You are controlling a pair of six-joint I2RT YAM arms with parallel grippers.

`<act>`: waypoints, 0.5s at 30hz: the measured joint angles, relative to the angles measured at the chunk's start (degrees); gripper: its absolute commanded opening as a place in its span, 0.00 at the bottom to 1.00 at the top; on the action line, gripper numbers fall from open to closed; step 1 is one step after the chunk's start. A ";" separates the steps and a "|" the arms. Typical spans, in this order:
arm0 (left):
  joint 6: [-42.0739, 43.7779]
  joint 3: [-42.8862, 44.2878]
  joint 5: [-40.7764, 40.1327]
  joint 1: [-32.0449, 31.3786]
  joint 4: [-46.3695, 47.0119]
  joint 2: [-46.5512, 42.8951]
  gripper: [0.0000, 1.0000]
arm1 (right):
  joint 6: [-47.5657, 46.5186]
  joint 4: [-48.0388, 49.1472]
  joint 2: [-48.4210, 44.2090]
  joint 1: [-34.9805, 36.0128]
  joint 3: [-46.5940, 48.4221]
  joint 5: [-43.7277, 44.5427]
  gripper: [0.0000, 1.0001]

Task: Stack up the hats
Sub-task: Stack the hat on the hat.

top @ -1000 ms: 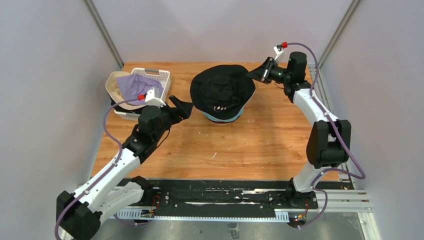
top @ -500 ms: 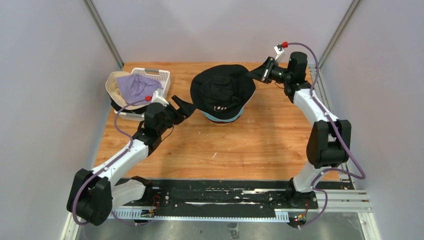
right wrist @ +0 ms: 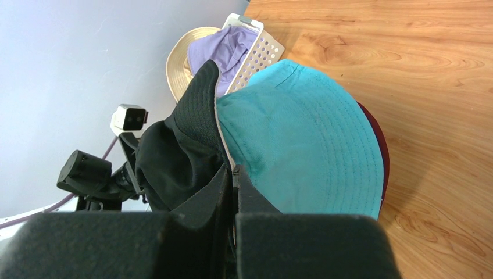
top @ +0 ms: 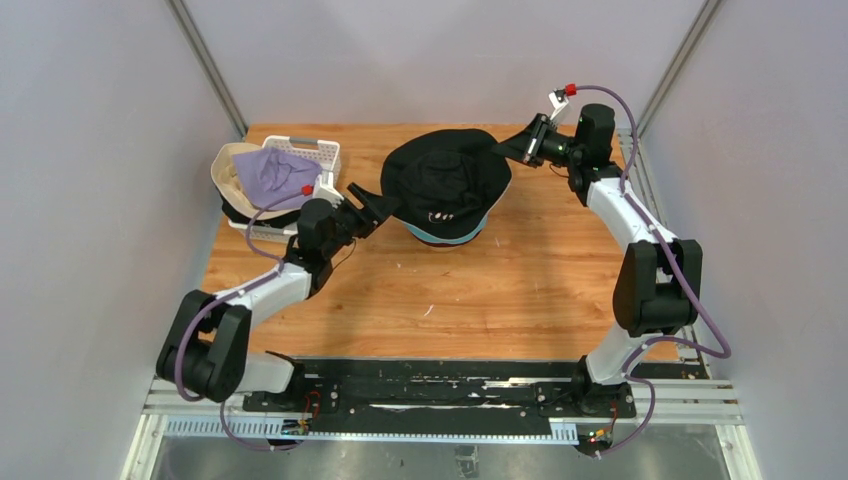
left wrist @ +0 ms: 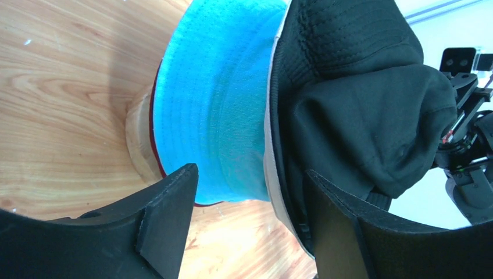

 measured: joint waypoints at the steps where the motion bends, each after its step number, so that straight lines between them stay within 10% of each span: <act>1: -0.59 0.00 0.61 0.04 1.62 1.29 0.65 | 0.07 0.00 0.00 0.00 0.00 0.00 0.01; 9: -4.61 0.00 3.43 0.24 12.17 6.62 0.48 | 0.17 0.22 0.00 -0.11 -0.04 -0.02 0.01; 15: -6.99 0.44 5.55 0.55 18.43 9.55 0.16 | 0.24 0.42 0.02 -0.17 -0.09 -0.04 0.01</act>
